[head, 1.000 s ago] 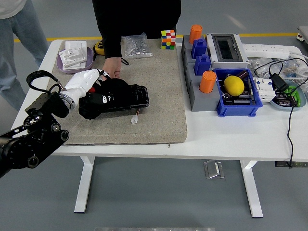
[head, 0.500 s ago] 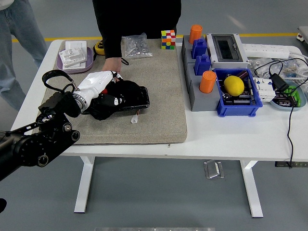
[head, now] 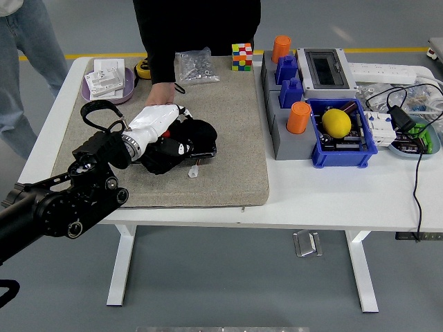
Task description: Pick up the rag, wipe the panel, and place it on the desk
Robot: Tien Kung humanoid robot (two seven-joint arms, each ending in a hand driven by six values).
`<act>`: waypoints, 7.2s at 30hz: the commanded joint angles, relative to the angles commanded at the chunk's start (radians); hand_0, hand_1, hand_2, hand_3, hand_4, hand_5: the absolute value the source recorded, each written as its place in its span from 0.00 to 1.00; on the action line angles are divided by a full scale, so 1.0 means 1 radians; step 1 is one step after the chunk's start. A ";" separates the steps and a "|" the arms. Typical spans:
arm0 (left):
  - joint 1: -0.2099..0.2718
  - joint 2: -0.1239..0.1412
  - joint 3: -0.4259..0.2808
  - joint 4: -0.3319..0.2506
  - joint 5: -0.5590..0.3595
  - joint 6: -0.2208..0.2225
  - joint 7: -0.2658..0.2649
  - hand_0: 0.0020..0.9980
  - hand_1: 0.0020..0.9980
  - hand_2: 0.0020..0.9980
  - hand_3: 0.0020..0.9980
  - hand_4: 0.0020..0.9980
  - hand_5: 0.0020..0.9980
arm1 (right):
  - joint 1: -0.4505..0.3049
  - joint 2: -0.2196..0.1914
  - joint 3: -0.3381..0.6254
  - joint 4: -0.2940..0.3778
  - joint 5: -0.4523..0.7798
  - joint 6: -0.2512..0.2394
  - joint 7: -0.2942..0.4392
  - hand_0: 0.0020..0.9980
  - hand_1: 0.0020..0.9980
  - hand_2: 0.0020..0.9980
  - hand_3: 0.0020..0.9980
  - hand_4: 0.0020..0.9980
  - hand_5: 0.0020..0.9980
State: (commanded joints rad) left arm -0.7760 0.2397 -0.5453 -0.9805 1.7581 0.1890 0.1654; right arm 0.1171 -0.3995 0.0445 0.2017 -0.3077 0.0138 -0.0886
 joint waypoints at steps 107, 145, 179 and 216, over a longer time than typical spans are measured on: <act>0.103 0.197 -0.141 0.084 0.116 0.031 -0.019 0.22 0.15 0.45 0.35 0.23 0.00 | -0.031 0.032 0.014 -0.007 0.007 0.004 0.001 0.71 0.65 0.69 0.60 0.97 0.43; 0.027 0.085 0.005 0.038 0.086 0.026 0.008 0.22 0.15 0.46 0.35 0.24 0.00 | -0.027 0.026 -0.004 -0.007 0.010 0.005 0.001 0.71 0.64 0.69 0.59 0.97 0.43; -0.052 0.006 0.133 0.013 0.076 0.020 0.027 0.22 0.15 0.46 0.36 0.26 0.00 | -0.026 0.025 -0.027 -0.009 0.016 0.006 0.000 0.72 0.64 0.69 0.59 0.98 0.43; -0.025 0.048 0.049 0.047 0.104 0.024 0.034 0.22 0.15 0.45 0.36 0.25 0.00 | -0.035 0.032 -0.011 -0.013 0.011 0.005 0.000 0.72 0.64 0.69 0.59 0.98 0.42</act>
State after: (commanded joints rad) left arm -0.8009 0.2873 -0.4966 -0.9337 1.8623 0.2128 0.1994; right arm 0.0824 -0.3673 0.0340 0.1888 -0.2966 0.0184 -0.0884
